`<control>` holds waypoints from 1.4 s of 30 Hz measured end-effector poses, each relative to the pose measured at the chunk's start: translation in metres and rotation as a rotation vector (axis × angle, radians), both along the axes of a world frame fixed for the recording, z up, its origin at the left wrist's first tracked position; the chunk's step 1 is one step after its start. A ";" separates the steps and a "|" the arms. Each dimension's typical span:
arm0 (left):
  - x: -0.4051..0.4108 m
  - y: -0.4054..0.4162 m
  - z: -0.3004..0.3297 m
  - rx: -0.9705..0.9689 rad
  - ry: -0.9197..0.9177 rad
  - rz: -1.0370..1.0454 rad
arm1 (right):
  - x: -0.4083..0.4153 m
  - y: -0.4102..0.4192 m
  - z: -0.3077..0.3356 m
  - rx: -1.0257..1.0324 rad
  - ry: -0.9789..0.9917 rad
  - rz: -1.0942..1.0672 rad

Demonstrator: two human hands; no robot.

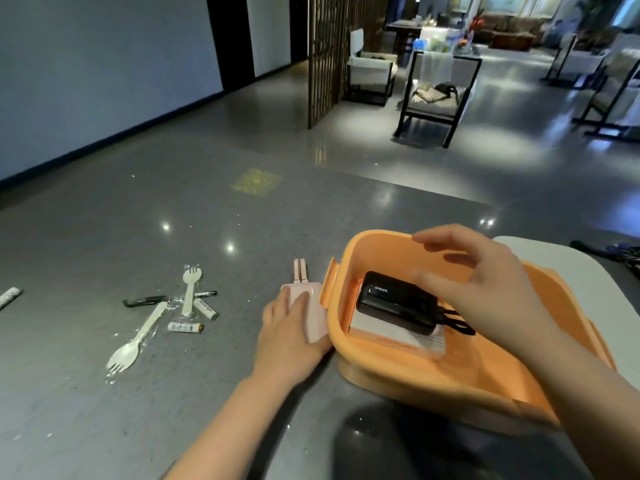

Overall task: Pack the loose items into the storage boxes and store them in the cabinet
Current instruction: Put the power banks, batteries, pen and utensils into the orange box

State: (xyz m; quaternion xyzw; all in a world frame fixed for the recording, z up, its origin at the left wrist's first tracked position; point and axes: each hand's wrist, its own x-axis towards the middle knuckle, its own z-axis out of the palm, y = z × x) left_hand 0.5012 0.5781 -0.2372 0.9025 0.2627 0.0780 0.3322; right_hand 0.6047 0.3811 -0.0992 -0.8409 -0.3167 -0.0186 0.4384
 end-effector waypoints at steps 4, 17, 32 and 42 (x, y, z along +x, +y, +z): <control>0.001 -0.007 -0.005 -0.015 -0.025 0.038 | -0.031 0.012 -0.001 0.062 0.035 0.045; -0.054 0.059 -0.006 0.032 0.125 -0.037 | -0.069 0.069 -0.019 0.135 0.107 0.227; -0.047 0.019 0.125 0.102 -0.562 0.218 | -0.052 0.056 -0.015 0.329 0.332 0.022; 0.008 -0.071 0.120 -0.238 -0.545 -0.165 | -0.029 0.002 -0.013 0.584 0.835 -0.118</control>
